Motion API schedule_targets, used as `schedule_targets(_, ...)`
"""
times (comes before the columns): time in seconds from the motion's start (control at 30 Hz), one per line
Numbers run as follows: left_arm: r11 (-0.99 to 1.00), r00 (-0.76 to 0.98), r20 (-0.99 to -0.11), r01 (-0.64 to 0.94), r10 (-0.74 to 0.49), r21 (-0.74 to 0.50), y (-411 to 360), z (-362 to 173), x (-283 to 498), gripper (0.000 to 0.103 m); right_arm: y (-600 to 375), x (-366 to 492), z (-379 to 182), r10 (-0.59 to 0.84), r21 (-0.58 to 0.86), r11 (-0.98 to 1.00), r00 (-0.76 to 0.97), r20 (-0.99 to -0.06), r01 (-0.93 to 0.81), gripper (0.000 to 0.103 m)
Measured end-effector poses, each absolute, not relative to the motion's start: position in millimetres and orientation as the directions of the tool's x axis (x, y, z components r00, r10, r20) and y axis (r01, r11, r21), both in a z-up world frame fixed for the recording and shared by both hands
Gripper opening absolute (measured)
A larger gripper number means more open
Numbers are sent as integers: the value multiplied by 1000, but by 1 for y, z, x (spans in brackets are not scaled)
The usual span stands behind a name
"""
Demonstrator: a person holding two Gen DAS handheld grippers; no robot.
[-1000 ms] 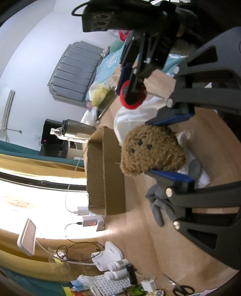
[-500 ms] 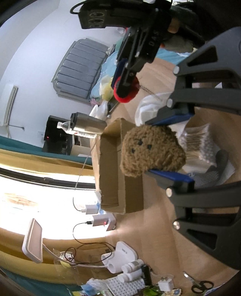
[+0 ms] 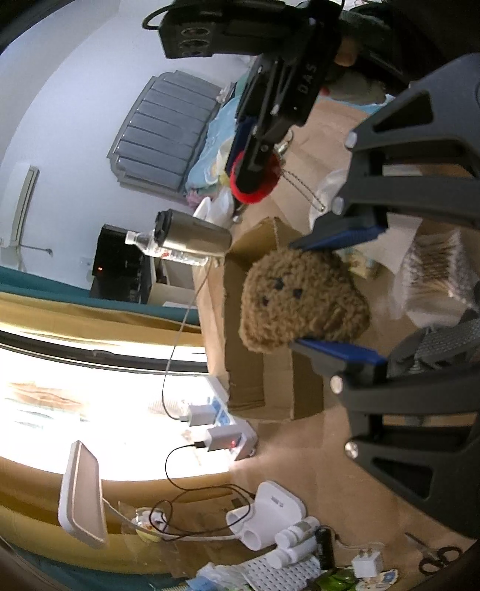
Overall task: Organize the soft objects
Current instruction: 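Carry the teddy bear and red pouch over the cardboard box with both tools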
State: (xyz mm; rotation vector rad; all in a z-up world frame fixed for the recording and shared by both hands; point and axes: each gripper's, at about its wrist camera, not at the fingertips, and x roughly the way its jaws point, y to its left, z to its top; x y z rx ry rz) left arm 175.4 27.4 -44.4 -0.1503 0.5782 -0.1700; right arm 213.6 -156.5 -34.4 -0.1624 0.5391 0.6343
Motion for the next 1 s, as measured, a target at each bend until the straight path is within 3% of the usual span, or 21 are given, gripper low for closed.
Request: schedule_targets(1.0, 973, 785, -583, 111, -211, -203, 19, -55, 267, 45, -160, 309, -47, 524, 49, 800, 658, -541, -598, 41)
